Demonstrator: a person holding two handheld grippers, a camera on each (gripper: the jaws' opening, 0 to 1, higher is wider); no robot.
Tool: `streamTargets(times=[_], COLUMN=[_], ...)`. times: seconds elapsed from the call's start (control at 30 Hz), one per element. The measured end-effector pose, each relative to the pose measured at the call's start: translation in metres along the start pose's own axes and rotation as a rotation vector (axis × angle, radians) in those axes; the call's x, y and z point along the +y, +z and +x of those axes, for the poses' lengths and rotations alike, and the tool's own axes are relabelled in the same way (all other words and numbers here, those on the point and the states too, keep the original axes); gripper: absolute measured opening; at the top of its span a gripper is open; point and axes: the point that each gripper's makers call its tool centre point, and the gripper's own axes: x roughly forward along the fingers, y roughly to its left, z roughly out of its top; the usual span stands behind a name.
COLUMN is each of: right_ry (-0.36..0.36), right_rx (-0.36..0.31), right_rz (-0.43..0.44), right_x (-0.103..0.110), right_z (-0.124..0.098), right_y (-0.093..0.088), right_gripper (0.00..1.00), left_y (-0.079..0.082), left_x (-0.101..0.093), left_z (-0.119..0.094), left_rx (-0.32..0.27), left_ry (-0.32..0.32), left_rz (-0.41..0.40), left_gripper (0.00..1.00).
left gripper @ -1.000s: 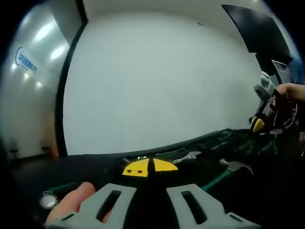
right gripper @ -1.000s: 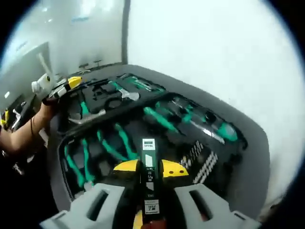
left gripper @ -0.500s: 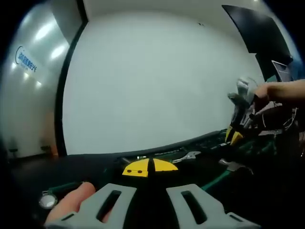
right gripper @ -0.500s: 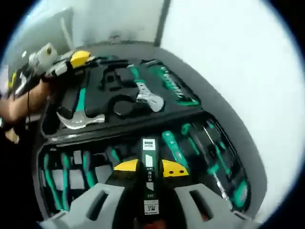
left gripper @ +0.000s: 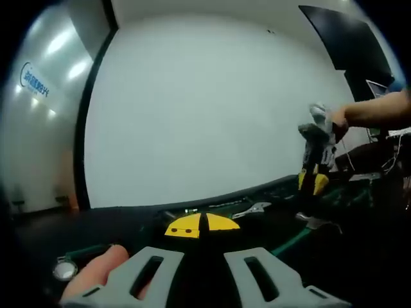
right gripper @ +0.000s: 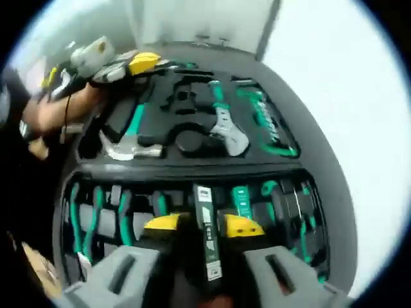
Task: Pick up the tools and put them into their designated positions in the toolbox.
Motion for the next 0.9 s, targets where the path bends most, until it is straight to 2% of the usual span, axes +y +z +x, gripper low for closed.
streamTargets(times=[0.03, 0.07, 0.13, 0.17, 0.2, 0.23, 0.27, 0.3, 0.33, 0.37, 0.4, 0.43, 0.47, 0.5, 0.53, 0.57, 0.6, 0.63, 0.67, 0.7, 0.73, 0.77, 0.8, 0.83, 0.87, 0.9], right_ry=[-0.022, -0.075, -0.227, -0.307, -0.375, -0.416, -0.421, -0.444, -0.436, -0.435, -0.473, -0.503, -0.499, -0.524, -0.553, -0.584, -0.644, -0.670, -0.673, -0.655, -0.646, -0.646, -0.672, -0.709, -0.759, -0.766], right_rx=[-0.074, -0.185, -0.452, -0.572, -0.660, -0.699, -0.715, -0.794, -0.852, -0.868, -0.885, -0.891, -0.878, -0.864, -0.826, -0.788, -0.722, -0.665, -0.589, -0.563, -0.579, -0.561, -0.492, -0.428, -0.397, -0.410], right_rz=[0.026, 0.039, 0.051, 0.060, 0.079, 0.112, 0.173, 0.288, 0.367, 0.439, 0.491, 0.494, 0.461, 0.455, 0.439, 0.428, 0.423, 0.401, 0.382, 0.381, 0.369, 0.349, 0.304, 0.250, 0.179, 0.191], right_x=[-0.002, -0.006, -0.016, -0.017, -0.014, -0.006, -0.003, -0.004, -0.003, -0.006, -0.012, -0.023, -0.021, -0.025, -0.028, -0.031, -0.038, -0.041, -0.037, -0.035, -0.030, -0.029, -0.030, -0.034, -0.038, -0.039], right_z=[-0.008, -0.019, -0.054, -0.074, -0.090, -0.096, -0.094, -0.099, -0.101, -0.100, -0.102, -0.105, -0.104, -0.103, -0.100, -0.098, -0.093, -0.087, -0.072, -0.063, -0.055, -0.048, -0.039, -0.038, -0.042, -0.044], right_y=[0.011, 0.027, 0.059, 0.066, 0.063, 0.050, 0.040, 0.029, 0.024, 0.014, 0.007, 0.000, -0.002, -0.005, -0.008, -0.011, -0.018, -0.023, -0.028, -0.028, -0.026, -0.026, -0.032, -0.039, -0.040, -0.040], right_gripper=[0.24, 0.23, 0.23, 0.22, 0.19, 0.18, 0.18, 0.18, 0.18, 0.18, 0.18, 0.18, 0.18, 0.18, 0.14, 0.05, 0.00, 0.00, 0.00, 0.00, 0.00, 0.00, 0.00, 0.00, 0.00, 0.00], left_y=[0.000, 0.000, 0.000, 0.000, 0.000, 0.001, 0.004, 0.005, 0.007, 0.010, 0.018, 0.025, 0.032, 0.031, 0.025, 0.023, 0.027, 0.034, 0.037, 0.037, 0.031, 0.014, 0.007, -0.001, -0.008, -0.012], left_x=[0.000, 0.000, 0.000, 0.000, -0.003, -0.008, -0.014, -0.016, -0.019, -0.023, -0.036, -0.046, -0.063, -0.085, -0.091, -0.103, -0.118, -0.138, -0.153, -0.163, -0.171, -0.179, -0.189, -0.199, -0.203, -0.210], left_z=[0.000, 0.000, 0.001, 0.001, 0.001, -0.002, -0.005, -0.005, -0.004, -0.002, 0.001, 0.004, 0.009, 0.016, 0.025, 0.037, 0.042, 0.052, 0.058, 0.066, 0.073, 0.082, 0.087, 0.099, 0.105, 0.111], left_rx=[-0.001, -0.002, -0.003, -0.002, 0.000, -0.001, -0.005, -0.009, -0.011, -0.013, -0.007, 0.000, 0.007, 0.097, 0.179, 0.244, 0.244, 0.237, 0.253, 0.273, 0.323, 0.422, 0.447, 0.452, 0.464, 0.473], left_ry=[-0.001, -0.001, -0.002, -0.002, -0.007, -0.011, -0.016, -0.024, -0.033, -0.035, -0.041, -0.066, -0.113, -0.167, -0.156, -0.183, -0.220, -0.260, -0.304, -0.346, -0.371, -0.372, -0.384, -0.407, -0.419, -0.438], left_rz=[-0.001, -0.001, 0.002, 0.007, 0.018, 0.027, 0.032, 0.037, 0.046, 0.048, 0.052, 0.023, -0.062, -0.061, -0.014, 0.083, 0.083, 0.015, -0.015, -0.044, -0.027, 0.052, 0.118, 0.133, 0.102, 0.078], left_gripper=[0.03, 0.03, 0.03, 0.03, 0.03, 0.03, 0.03, 0.03, 0.03, 0.03, 0.03, 0.03, 0.04, 0.05, 0.04, 0.03, 0.03, 0.03, 0.03, 0.03, 0.03, 0.03, 0.03, 0.03, 0.03, 0.03])
